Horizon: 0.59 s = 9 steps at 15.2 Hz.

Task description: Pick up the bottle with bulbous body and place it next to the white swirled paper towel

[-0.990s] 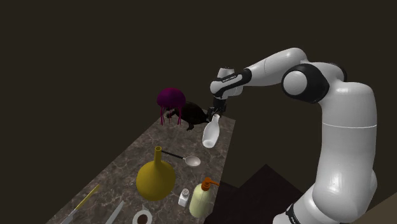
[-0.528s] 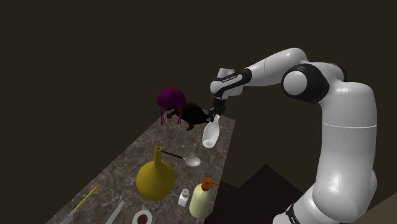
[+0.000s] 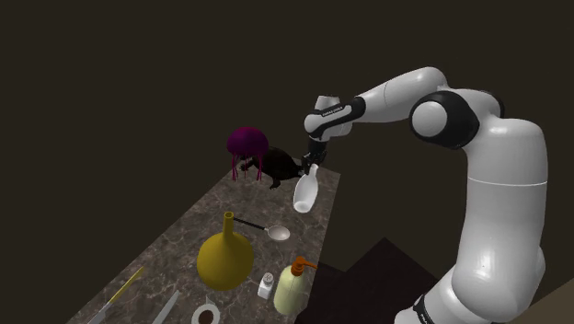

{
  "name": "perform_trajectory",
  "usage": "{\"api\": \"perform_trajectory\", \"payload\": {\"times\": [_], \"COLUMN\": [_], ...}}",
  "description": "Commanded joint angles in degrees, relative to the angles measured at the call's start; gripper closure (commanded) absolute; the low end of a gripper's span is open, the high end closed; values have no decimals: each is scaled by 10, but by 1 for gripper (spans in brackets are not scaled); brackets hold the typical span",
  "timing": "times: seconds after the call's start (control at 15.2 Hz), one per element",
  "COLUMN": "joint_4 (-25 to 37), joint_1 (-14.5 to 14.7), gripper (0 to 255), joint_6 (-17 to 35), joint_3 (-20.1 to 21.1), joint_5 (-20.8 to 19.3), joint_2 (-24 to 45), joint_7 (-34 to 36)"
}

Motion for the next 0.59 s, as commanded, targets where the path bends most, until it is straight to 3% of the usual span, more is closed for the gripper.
{"api": "perform_trajectory", "payload": {"times": [0.0,0.53], "joint_4": [3,21], "joint_1": [0,1], "gripper": [255,255], "joint_6": [-11,-60], "joint_3": [-1,-4], "joint_5": [-1,-6], "joint_2": [-9,-39], "joint_7": [0,2]}}
